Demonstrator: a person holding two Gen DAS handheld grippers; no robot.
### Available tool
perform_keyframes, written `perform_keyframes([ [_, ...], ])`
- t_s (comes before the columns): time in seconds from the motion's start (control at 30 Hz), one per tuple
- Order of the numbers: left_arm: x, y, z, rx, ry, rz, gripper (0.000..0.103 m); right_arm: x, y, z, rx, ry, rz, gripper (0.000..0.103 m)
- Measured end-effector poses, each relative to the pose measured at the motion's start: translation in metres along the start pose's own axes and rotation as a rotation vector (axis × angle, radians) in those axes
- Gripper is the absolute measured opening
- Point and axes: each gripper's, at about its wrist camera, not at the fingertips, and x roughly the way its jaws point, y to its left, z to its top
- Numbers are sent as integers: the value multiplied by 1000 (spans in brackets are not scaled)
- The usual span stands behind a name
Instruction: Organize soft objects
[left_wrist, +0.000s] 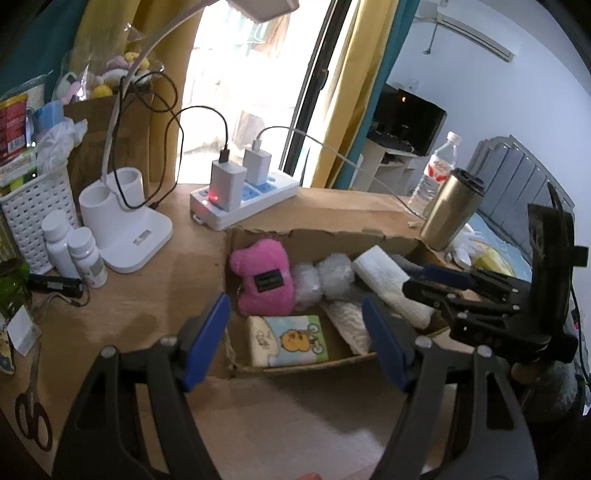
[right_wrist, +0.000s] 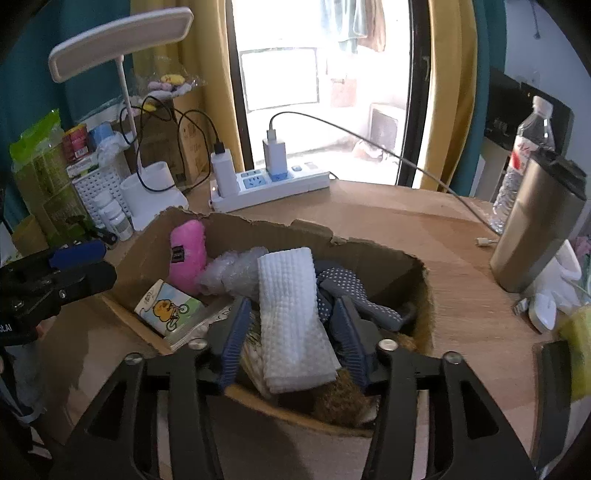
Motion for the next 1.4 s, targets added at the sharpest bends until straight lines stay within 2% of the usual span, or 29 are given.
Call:
perform_keyframes([
  [0.3, -26, -15, -4, 22, -41, -12, 75, -39, 2, -5, 6, -60, -10, 59],
  [0.83, -75, -44, -16, 73, -125, -31, 76, -100, 15, -22, -12, -150, -53, 61],
  [0.9, -82, -48, -17, 78, -140, -36, 78, -108, 16, -24, -12, -163, -60, 63],
  [1.03, -94, -54, -19, 87, -161, -36, 94, -124, 18, -28, -12, -189, -73, 68],
  [1.4, -132, -68, -27, 107, -246, -36, 96, -172, 26, -41, 8, -289, -133, 71],
])
